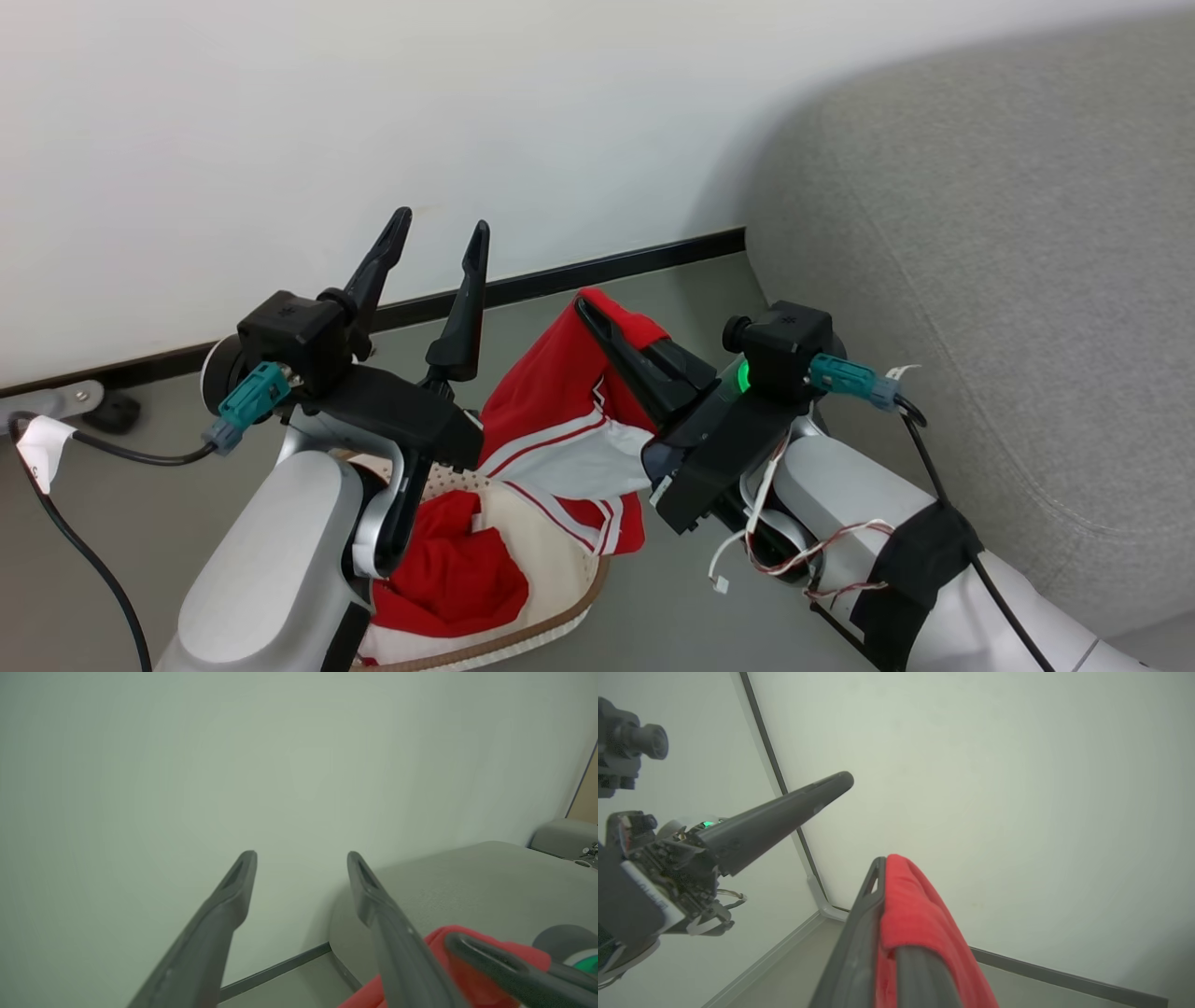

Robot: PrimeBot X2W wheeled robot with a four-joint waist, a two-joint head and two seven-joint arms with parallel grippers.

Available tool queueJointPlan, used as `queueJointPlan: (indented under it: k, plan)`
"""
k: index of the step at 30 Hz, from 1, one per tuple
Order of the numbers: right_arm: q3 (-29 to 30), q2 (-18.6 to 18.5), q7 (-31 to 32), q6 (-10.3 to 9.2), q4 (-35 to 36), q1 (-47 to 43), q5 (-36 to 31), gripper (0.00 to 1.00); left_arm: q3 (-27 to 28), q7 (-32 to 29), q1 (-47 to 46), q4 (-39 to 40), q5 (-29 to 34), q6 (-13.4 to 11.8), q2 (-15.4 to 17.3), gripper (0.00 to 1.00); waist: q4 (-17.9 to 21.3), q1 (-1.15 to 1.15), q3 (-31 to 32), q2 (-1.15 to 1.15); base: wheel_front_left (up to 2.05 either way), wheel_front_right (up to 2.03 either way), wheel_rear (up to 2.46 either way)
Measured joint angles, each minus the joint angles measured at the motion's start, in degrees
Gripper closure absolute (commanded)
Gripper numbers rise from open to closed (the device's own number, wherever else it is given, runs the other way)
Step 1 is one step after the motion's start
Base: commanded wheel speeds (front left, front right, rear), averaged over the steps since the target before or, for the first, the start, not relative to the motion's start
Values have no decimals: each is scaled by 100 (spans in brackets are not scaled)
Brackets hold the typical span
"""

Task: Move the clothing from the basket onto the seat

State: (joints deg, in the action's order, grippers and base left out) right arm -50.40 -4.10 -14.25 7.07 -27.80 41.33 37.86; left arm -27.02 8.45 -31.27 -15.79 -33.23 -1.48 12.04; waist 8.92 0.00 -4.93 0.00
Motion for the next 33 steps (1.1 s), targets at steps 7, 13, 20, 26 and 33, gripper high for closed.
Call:
queueJointPlan:
  k: [7,13,20,26,33]
  plan:
    - [119,0,0,0,2,-1,-12,100,-18,21,6,-58,-69,0,-51,0,361,0,-5,0,0,0,0]
    - [159,2,-1,0,99,-112,-67,100,-21,23,9,-121,-98,1,-55,0,638,0,4,0,0,0,0]
    - [236,3,-1,0,174,-114,-114,100,-35,73,28,-131,-98,-1,-74,0,948,0,-1,0,0,0,0]
    - [315,3,-1,0,226,-131,-170,100,-38,74,38,-163,-98,-2,-76,0,1232,0,-6,0,0,0,0]
    - [420,-1,-2,0,381,-224,-235,100,-63,80,43,-179,-97,-7,-87,0,1624,0,-27,1,0,0,0]
